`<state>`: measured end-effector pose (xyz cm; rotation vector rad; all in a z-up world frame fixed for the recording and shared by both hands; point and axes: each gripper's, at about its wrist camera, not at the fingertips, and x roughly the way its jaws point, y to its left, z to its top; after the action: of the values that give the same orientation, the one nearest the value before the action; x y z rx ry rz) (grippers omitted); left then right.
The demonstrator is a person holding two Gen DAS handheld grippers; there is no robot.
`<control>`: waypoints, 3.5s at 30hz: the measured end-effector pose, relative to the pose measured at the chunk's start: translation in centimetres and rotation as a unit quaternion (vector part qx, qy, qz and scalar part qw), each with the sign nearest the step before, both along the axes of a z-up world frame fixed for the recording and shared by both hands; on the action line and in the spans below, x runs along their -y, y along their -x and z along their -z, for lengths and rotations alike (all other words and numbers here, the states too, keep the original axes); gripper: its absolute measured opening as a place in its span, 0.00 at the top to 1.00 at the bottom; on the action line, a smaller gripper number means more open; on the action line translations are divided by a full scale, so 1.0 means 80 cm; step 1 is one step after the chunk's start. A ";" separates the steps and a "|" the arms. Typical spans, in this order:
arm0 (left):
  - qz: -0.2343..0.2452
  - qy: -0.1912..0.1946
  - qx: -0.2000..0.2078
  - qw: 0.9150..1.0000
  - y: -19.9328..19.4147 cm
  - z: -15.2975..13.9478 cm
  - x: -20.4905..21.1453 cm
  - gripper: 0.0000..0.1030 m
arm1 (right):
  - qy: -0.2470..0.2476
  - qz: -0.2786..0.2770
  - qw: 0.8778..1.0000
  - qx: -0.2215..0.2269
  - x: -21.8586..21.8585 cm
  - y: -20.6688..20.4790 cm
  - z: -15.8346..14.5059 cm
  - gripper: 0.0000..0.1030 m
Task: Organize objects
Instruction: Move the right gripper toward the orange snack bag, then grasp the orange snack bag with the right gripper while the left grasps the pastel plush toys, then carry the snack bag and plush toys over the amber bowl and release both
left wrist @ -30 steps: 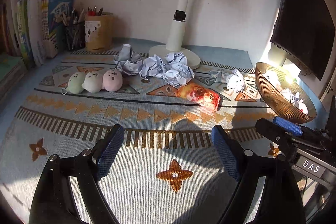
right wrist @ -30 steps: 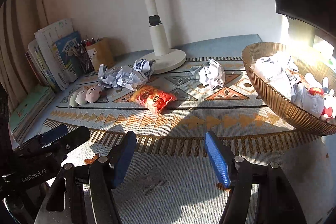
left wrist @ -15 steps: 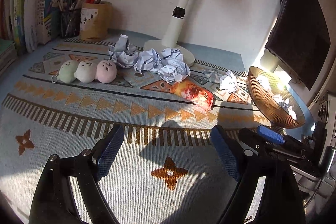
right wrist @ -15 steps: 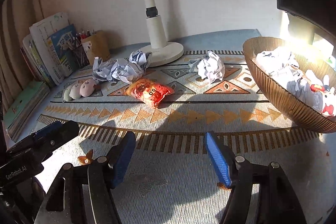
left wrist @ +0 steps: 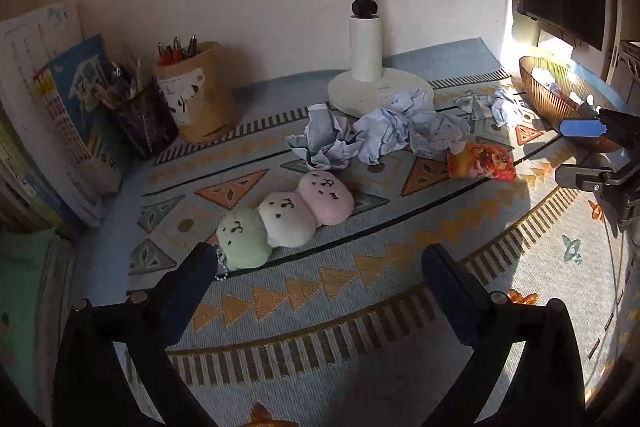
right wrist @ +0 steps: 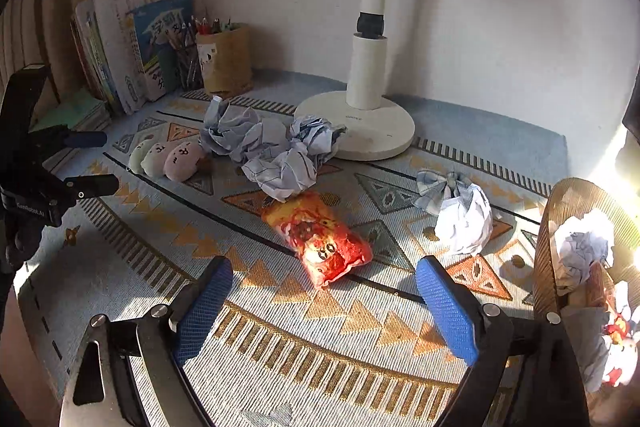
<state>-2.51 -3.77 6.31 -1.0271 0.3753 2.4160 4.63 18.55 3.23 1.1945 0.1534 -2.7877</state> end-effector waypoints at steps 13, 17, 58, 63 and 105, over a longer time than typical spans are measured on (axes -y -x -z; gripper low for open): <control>0.102 0.048 0.086 0.990 0.107 0.066 -0.022 0.06 | 0.008 -0.036 0.997 0.070 -0.005 0.091 0.058 0.21; 0.087 0.025 0.087 0.992 0.096 0.064 -0.026 0.26 | 0.010 -0.027 0.997 0.072 0.008 0.086 0.054 0.41; -0.002 -0.003 0.086 0.996 -0.138 0.063 -0.151 0.18 | 0.092 0.111 0.989 0.045 -0.025 -0.124 0.045 0.45; 0.004 0.001 0.073 0.997 -0.143 0.059 -0.160 0.46 | 0.077 0.120 0.989 0.034 -0.024 -0.126 0.043 0.68; -0.103 -0.116 0.014 0.988 -0.123 0.038 -0.159 0.45 | 0.079 0.153 0.985 0.001 -0.040 -0.128 0.035 0.68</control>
<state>7.29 8.96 3.28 -1.0368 -0.0247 2.5486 14.89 21.74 0.42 1.2782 -0.2711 -2.9830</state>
